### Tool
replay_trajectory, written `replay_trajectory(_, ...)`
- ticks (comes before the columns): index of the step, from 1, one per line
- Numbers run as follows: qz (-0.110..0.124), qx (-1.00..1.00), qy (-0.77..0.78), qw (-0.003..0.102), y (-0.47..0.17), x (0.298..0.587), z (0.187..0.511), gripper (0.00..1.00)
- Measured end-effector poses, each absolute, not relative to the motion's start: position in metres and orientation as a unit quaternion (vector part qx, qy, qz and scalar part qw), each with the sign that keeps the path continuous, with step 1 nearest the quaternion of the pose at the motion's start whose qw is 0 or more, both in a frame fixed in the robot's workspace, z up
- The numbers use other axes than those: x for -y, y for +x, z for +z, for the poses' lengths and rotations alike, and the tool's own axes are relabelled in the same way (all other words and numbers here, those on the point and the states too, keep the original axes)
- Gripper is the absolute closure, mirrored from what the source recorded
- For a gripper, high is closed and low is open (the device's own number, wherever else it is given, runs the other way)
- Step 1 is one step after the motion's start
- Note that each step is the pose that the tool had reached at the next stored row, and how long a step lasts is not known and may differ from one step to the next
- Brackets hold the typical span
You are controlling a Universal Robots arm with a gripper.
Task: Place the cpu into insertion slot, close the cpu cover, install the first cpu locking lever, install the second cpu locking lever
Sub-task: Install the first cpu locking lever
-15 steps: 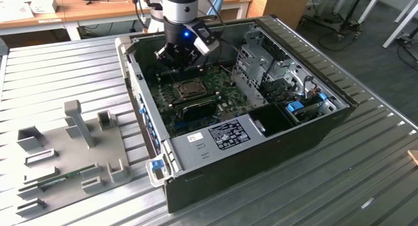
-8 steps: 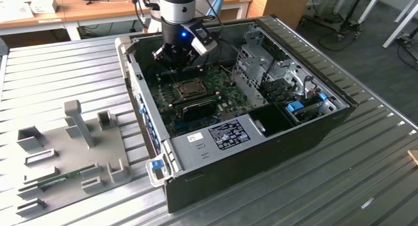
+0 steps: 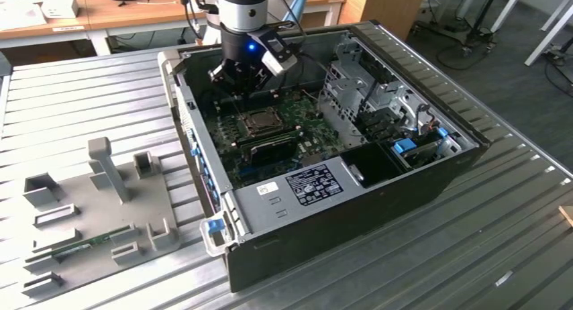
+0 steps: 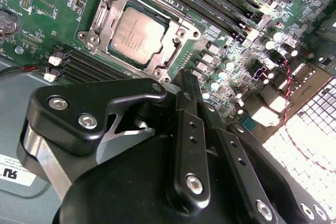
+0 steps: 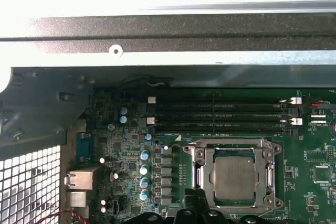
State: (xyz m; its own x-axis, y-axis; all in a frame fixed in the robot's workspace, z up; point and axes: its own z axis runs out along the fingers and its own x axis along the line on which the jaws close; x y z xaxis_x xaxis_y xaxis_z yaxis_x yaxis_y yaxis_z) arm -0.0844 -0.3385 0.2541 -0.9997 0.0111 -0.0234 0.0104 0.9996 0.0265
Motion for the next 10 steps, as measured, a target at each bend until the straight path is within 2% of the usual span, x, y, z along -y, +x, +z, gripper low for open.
replay_trajectory(10, 0.013, -1.0, 0.005, 0.012, -0.096, 0.338, 0.253, 0.9)
